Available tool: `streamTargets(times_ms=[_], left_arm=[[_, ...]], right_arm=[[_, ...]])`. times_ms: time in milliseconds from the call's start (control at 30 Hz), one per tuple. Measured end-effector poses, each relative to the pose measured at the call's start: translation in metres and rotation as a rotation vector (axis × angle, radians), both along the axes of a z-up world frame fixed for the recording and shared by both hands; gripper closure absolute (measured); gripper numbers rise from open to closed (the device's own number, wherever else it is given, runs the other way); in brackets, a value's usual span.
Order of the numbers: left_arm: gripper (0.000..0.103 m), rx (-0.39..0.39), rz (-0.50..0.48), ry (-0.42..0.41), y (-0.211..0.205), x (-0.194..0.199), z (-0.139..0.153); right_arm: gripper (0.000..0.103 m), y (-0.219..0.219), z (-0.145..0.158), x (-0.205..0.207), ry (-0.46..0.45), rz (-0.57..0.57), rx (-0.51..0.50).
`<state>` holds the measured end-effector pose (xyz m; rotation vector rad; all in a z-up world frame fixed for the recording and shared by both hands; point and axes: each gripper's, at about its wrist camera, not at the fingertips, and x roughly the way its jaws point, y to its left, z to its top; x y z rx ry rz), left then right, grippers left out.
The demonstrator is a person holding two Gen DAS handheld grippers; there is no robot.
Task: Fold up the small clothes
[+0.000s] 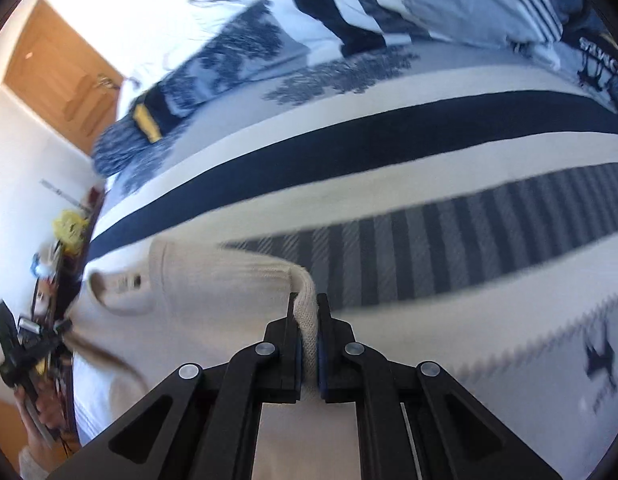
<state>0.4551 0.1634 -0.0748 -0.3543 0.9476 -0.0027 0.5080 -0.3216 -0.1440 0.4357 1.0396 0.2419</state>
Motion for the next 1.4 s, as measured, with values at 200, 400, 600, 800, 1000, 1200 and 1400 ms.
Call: streamTargets(times_ms=[200,400,600,800,1000,1200,1400], left_arm=[[0.098,-0.009,-0.002,-0.018,-0.012,-0.142,-0.01],[0.099,-0.167,0.108,0.196,-0.012,-0.231,-0.127],[0.101,-0.108,0.1,0.231,-0.028,-0.24,-0.144],[0.101,-0.153,0.112,0.166,-0.023,-0.257,-0.126],[0.099,-0.163,0.121,0.265,-0.015,-0.261,-0.147],[0.049,-0.183,0.055,0.17,-0.034,-0.296,-0.123],[0.047,-0.241,0.008,0.309,-0.071,-0.268,-0.154]], right_arm=[[0.098,-0.019,0.026,-0.141,-0.085,0.004,0.068],[0.098,-0.02,-0.053,-0.267,-0.023,-0.098,0.157],[0.098,-0.033,-0.15,-0.297,0.176,-0.223,0.309],[0.098,-0.038,-0.096,-0.308,-0.008,-0.198,0.227],[0.094,-0.028,-0.105,-0.313,0.063,-0.162,0.137],[0.027,-0.047,-0.104,-0.358,0.093,-0.253,0.304],[0.027,-0.02,-0.129,-0.359,0.193,-0.168,0.468]])
